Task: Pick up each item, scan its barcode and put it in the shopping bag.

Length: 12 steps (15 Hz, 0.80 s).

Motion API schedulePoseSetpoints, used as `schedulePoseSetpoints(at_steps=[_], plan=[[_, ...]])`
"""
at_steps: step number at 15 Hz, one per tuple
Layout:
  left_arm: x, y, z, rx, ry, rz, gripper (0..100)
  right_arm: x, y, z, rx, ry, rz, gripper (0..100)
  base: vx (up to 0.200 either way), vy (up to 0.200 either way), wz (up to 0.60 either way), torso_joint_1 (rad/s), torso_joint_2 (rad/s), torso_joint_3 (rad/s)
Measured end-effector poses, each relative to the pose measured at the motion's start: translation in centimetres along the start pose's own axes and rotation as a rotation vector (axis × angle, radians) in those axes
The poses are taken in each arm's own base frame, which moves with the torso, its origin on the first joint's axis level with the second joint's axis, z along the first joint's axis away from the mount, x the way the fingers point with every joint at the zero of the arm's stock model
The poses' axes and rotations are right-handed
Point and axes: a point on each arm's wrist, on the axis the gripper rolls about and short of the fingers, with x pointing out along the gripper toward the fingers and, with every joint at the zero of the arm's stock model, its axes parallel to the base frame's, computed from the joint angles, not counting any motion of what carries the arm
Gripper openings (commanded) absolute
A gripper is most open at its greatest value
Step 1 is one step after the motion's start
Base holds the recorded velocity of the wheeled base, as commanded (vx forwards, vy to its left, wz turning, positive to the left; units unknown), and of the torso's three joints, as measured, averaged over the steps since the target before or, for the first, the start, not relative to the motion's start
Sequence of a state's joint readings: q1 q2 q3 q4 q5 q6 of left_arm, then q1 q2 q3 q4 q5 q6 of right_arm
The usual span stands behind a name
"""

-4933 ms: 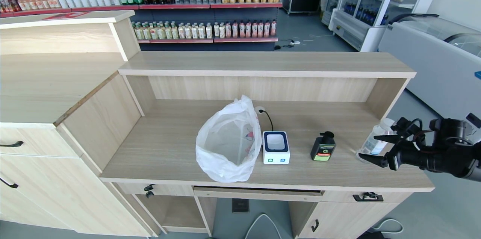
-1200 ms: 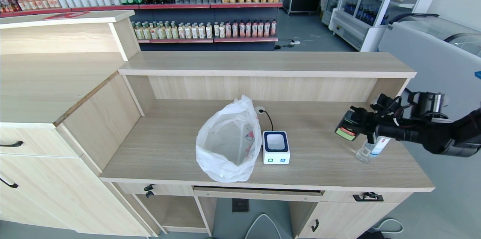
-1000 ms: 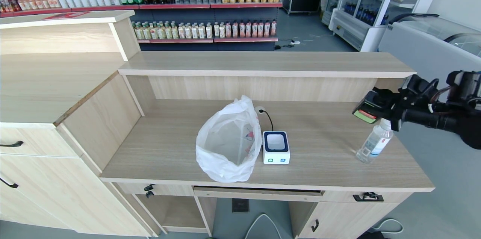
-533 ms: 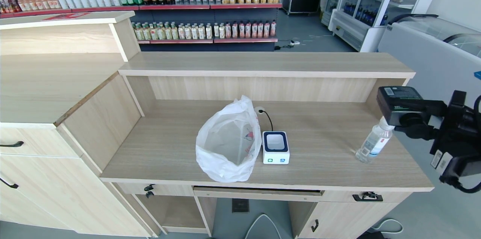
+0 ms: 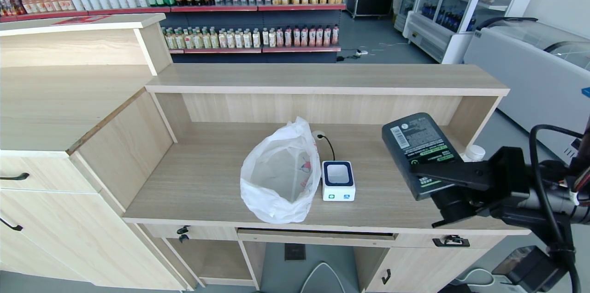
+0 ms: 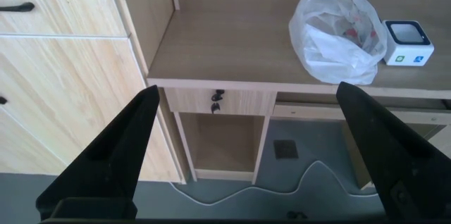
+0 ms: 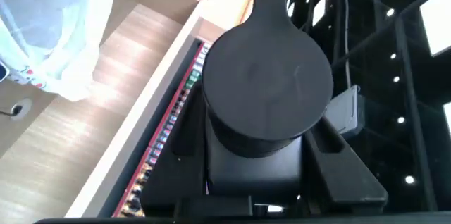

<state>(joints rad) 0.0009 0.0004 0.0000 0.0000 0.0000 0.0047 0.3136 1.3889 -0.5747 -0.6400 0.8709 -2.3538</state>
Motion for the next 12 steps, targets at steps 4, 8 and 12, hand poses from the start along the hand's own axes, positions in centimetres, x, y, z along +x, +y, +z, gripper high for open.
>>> schedulePoseSetpoints(at_steps=[4, 8, 12], plan=[[0.0, 0.0, 0.0, 0.000, 0.000, 0.001, 100, 1.8, -1.4, 1.9, -0.043, -0.111, -0.082, 0, 0.000, 0.000, 0.00, 0.000, 0.00, 0.000], [0.0, 0.0, 0.0, 0.000, 0.000, 0.000, 100, 1.4, -2.1, 2.8, -0.090, -0.127, -0.110, 0, 0.000, 0.000, 0.00, 0.000, 0.00, 0.000], [0.0, 0.0, 0.0, 0.000, 0.000, 0.000, 100, 0.7, -3.1, 4.0, -0.172, -0.146, -0.148, 0, 0.000, 0.000, 0.00, 0.000, 0.00, 0.000]])
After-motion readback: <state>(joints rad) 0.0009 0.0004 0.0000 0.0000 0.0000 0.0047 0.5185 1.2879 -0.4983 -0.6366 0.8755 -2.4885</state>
